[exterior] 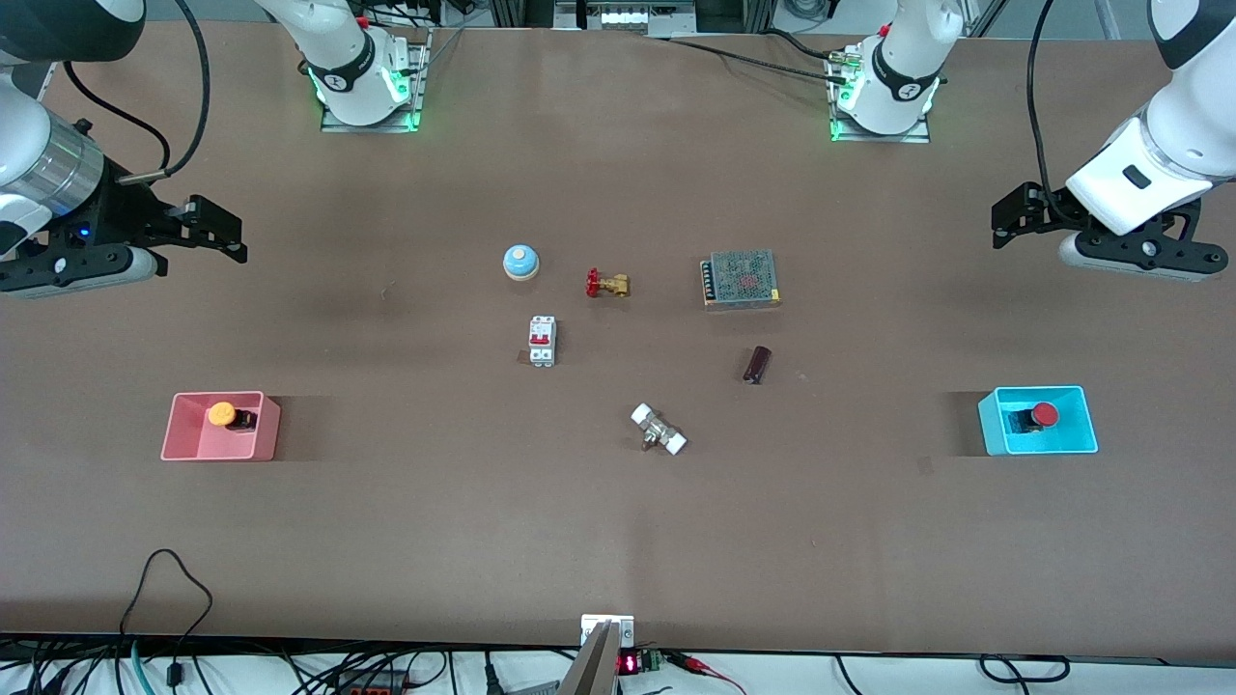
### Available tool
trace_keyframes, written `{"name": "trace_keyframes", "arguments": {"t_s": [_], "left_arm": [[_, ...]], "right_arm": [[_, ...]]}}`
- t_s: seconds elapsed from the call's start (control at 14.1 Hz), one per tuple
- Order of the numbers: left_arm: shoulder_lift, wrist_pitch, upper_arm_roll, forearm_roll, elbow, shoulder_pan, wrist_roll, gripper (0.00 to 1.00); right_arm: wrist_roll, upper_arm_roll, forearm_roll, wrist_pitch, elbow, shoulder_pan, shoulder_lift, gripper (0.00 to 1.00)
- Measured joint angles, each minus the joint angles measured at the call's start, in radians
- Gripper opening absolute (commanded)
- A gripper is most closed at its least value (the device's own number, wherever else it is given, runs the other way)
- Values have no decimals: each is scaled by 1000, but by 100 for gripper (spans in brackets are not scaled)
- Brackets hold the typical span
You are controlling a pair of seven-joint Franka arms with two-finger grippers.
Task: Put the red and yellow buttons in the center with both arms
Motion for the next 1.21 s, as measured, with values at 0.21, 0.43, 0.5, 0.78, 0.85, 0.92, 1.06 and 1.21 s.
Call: {"name": "trace_keyframes", "arguments": {"t_s": [0.21, 0.43, 0.5, 0.78, 0.85, 0.92, 1.06, 1.21], "left_arm": [[0, 0, 0, 0, 0, 0, 0, 100], [0, 0, 0, 0, 0, 0, 0, 100], [0, -1, 0, 0, 0, 0, 0, 100], [0, -1, 0, 0, 0, 0, 0, 100], [0, -1, 0, 0, 0, 0, 0, 100], [0, -1, 0, 0, 0, 0, 0, 100], [0, -1, 0, 0, 0, 0, 0, 100], [3, -2, 1, 0, 0, 0, -1, 100]], "right_arm": [[0, 0, 0, 0, 0, 0, 0, 100], [0, 0, 0, 0, 0, 0, 1, 100], [0, 0, 0, 0, 0, 0, 1, 100], [0, -2, -22, 0, 0, -3, 20, 100], [0, -3, -26, 0, 0, -5, 31, 100], [0, -3, -33, 1, 0, -7, 42, 100], [0, -5, -44, 15, 0, -16, 72, 100], [0, -6, -66, 35, -1, -22, 111, 100]]}}
